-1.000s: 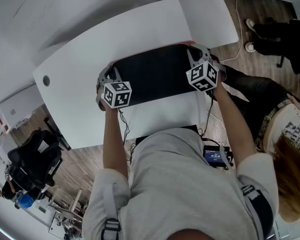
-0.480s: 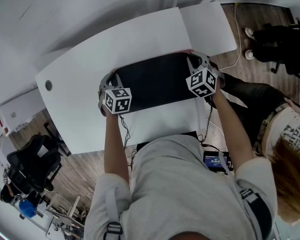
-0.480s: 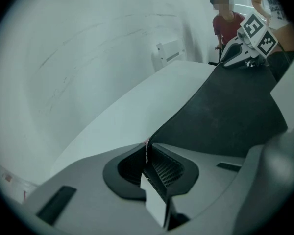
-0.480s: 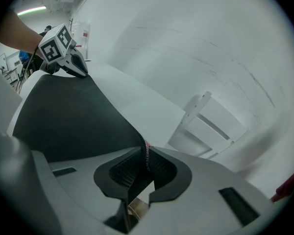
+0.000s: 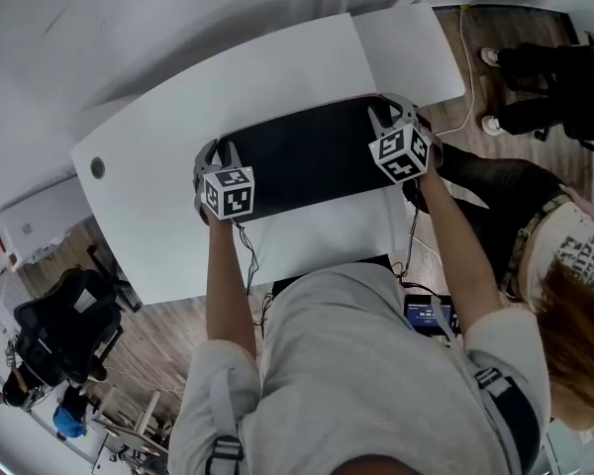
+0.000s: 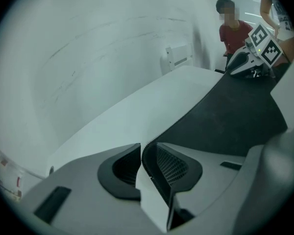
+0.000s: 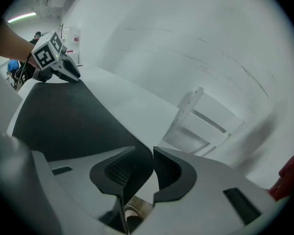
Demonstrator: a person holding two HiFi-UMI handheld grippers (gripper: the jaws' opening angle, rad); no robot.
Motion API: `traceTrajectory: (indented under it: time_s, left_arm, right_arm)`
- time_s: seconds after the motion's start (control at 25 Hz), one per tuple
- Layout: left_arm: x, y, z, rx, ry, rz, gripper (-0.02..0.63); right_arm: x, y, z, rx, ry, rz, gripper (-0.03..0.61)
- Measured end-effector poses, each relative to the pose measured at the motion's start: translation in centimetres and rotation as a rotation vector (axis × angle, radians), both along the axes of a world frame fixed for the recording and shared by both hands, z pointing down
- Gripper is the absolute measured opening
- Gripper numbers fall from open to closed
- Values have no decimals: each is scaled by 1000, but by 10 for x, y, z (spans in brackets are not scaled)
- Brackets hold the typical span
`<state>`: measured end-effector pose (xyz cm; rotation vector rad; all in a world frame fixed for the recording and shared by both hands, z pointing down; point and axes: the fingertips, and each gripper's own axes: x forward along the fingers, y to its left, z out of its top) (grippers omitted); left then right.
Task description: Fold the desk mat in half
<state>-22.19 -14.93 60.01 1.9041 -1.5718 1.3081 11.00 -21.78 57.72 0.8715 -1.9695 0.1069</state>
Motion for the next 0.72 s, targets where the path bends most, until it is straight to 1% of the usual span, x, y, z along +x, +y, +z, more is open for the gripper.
traceTrajectory:
  time_s: [0.16,0.28,0.36,0.44,0.52,0.68,0.72]
  left_arm:
    - [-4,-1,-2,14,37,-32,117]
    - [-6,-2,-8,35,48,-46,118]
    - [-6,-3,-15,56,51,-53,118]
    - [-4,-3,-23,80,63,-57,118]
    - [0,-2,-31,101,87,-61,118]
    - [14,5,-49,139,141,-64,111]
    - [16,7,-55,157,147,-65,87]
  right_arm:
    - [1,-1,0,9,23,6,143]
    - [6,-3,-2,15,27,39,147]
    - [9,-5,-8,31,10,66,147]
    - [12,-4,-17,57,-21,88,146]
    - [12,-1,-27,75,-75,118,142]
    - [5,6,-55,135,-183,168,85]
    - [1,9,-62,153,-201,170,77]
